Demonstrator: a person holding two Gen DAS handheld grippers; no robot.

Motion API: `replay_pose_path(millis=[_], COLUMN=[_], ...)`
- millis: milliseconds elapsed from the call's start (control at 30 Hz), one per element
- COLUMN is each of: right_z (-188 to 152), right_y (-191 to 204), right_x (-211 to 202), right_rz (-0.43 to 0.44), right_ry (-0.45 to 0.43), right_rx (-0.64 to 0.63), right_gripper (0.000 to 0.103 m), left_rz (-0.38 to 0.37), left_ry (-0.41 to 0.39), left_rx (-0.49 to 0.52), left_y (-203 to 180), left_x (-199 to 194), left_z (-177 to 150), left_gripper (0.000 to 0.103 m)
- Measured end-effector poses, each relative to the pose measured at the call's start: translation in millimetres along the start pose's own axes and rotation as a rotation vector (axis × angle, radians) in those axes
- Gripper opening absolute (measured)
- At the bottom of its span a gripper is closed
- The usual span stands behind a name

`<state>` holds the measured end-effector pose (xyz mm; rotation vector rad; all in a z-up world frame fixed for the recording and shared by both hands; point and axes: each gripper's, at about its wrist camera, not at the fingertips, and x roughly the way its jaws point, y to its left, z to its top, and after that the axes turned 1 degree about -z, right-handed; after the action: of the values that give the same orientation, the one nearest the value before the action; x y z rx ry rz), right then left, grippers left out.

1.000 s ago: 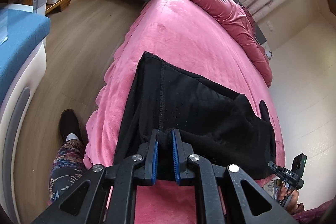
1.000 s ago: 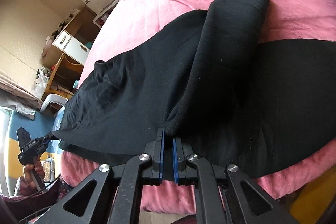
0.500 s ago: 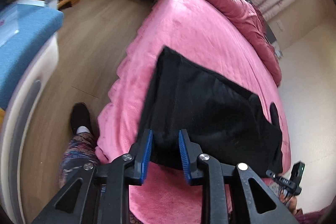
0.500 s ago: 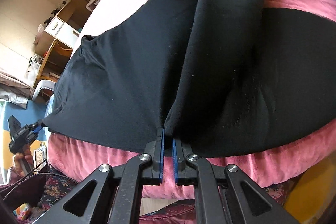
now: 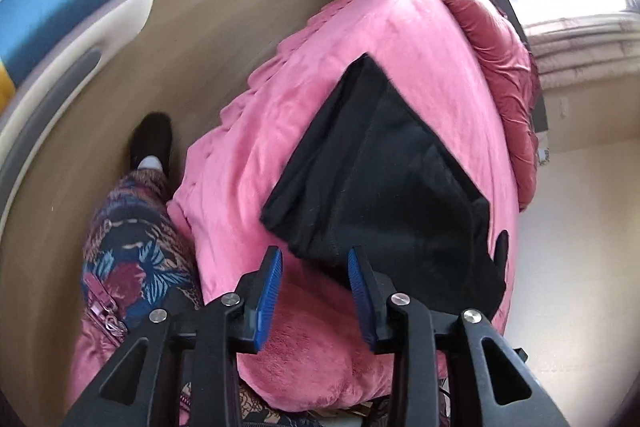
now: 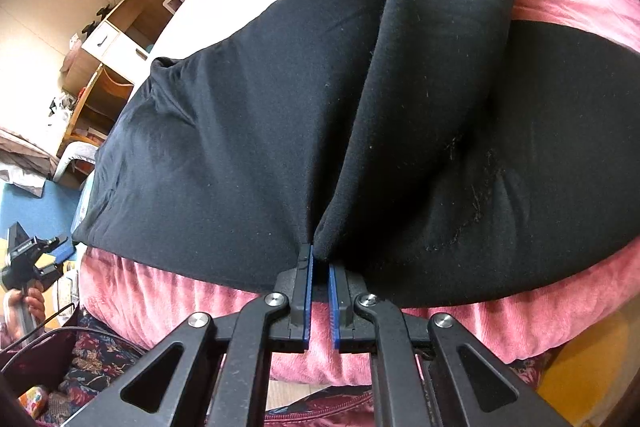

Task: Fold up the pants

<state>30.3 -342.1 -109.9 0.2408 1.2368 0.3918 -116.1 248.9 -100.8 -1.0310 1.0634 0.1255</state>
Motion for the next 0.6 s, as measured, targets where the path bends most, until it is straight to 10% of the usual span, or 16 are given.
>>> replay_pose_path(millis=[300,467,600], right_z=[-0.7,-0.4,-1.2], right_y=[-2.6,-0.9,-2.3], right_x=[-0.8,-3.7,-2.9], right_rz=[-0.003,-0.006,-0.003], right_ry=[0.0,-0.001,0.002], right_rx=[0.001,-0.003,0.001], right_gripper=[0.007,0.007,0.007], left_rz=[0.013,-0.161,-0.021], left_ry=[-0.082,-0.254,-0.18], left_rx=[0.126,0.233,0.286], left_y=[-28.9,-61.3,-53.9], left_x=[-3.7,-34.9,-13.8], left_z=[10.2,20.6,20.0], left_gripper=[0.008,0.007,0.007])
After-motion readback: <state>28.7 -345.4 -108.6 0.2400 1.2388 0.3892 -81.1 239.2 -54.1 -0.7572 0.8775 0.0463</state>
